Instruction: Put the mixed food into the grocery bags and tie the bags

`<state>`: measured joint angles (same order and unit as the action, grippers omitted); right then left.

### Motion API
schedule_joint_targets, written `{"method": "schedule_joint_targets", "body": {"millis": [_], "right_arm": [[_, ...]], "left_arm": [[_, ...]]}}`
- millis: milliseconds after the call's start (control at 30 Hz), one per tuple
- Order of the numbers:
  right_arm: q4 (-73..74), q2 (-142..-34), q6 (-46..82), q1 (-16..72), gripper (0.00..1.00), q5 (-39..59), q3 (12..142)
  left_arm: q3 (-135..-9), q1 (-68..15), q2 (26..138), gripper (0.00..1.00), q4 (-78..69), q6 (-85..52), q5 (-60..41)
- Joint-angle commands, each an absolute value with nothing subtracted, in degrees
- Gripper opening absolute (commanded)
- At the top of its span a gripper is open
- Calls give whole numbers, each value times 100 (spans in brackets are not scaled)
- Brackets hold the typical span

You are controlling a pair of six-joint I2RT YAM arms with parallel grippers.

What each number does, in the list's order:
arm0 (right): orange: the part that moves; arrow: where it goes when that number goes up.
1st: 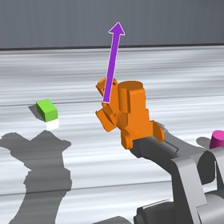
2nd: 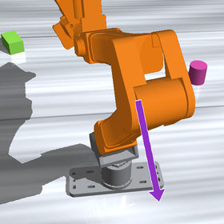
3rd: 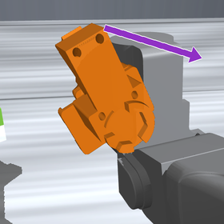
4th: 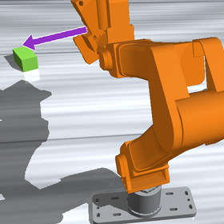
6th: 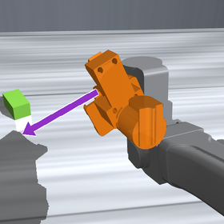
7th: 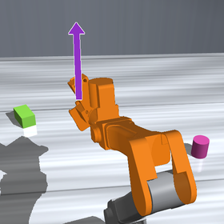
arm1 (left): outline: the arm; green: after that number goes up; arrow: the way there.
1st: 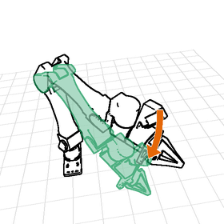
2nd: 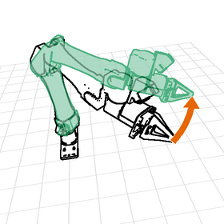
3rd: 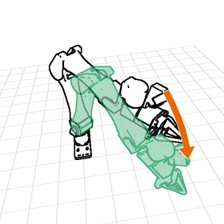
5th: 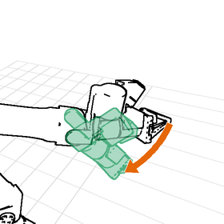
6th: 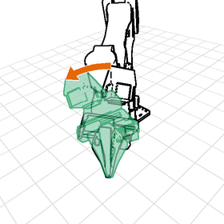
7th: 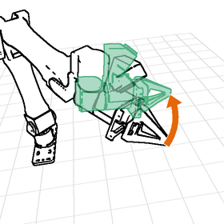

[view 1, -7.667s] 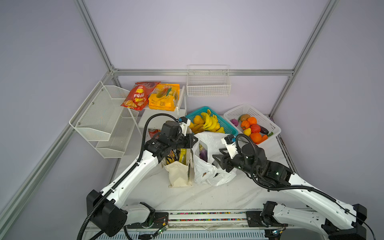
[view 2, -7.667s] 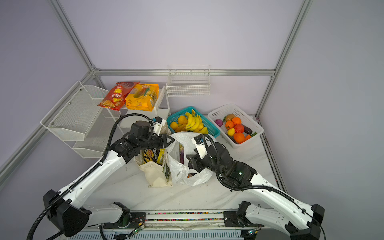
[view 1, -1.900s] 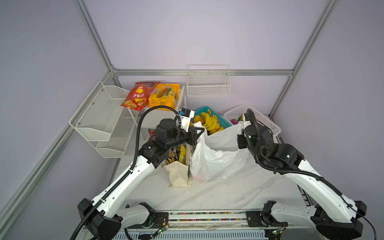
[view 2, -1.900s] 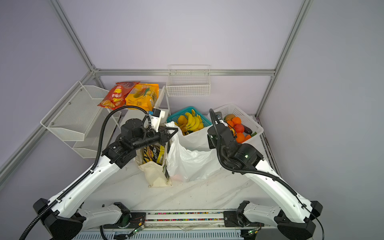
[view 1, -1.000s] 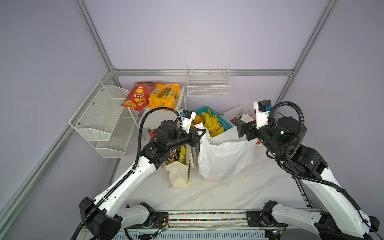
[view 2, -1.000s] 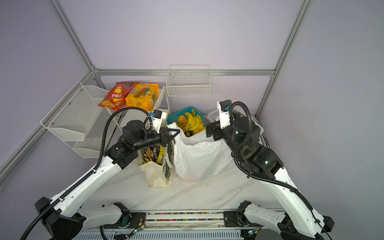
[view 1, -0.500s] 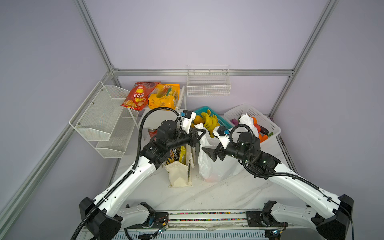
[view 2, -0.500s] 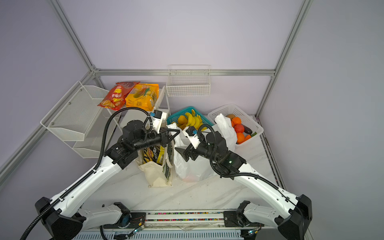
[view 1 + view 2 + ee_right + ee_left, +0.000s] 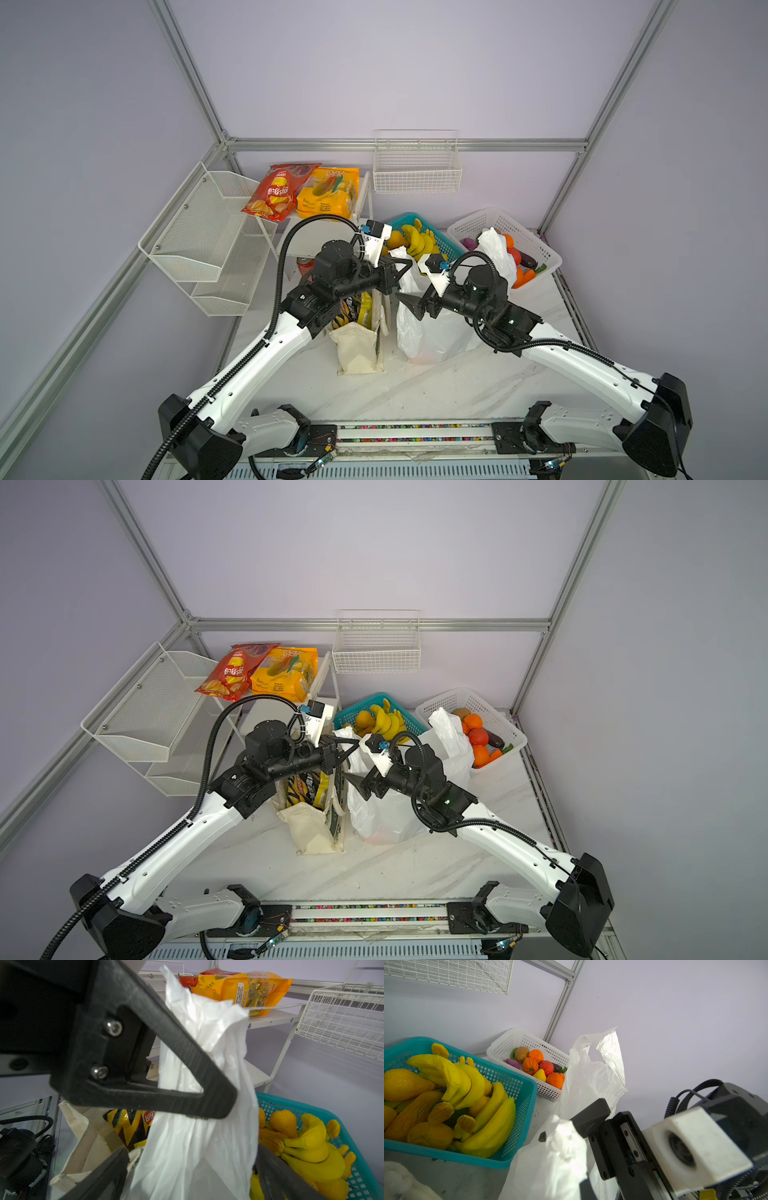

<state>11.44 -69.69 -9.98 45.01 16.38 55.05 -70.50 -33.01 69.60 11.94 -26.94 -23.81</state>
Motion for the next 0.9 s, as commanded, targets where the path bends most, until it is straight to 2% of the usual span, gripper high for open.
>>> {"method": "schedule_joint_targets", "body": {"millis": [0,67,200,233,267,433,533,733,800,867], "right_arm": [[2015,-6931,-766,4482,87,1718,5111],[2387,-6895,-558,4466,73,1679,4851],[2829,-6711,-415,4465,33,1755,4393],[2863,-6637,-418,4465,23,1762,4309],[2863,-6579,-448,4460,19,1775,4245],[2801,-6332,-556,4406,17,2063,4015],[2723,-6326,-558,4302,16,2376,4014],[2529,-6373,-660,4160,16,2758,4111],[2435,-6390,-716,4149,16,2845,4159],[2302,-6400,-784,4148,16,2857,4227]], "left_arm": [[-7043,-3278,6735,0,1046,-2804,-2387],[-7006,-3280,6696,0,1037,-2878,-2334],[-6973,-3262,6683,1,1105,-2811,-2237],[-6979,-3248,6680,5,1117,-2744,-2214],[-6978,-3231,6680,9,1133,-2689,-2223],[-7011,-3001,6739,41,1047,-2213,-2712],[-7073,-2971,6725,53,1052,-1710,-3006],[-7218,-2976,6792,63,963,-1383,-3642],[-7300,-2979,6907,63,962,-1442,-3751],[-7391,-2975,7038,58,954,-1468,-3775]]}}
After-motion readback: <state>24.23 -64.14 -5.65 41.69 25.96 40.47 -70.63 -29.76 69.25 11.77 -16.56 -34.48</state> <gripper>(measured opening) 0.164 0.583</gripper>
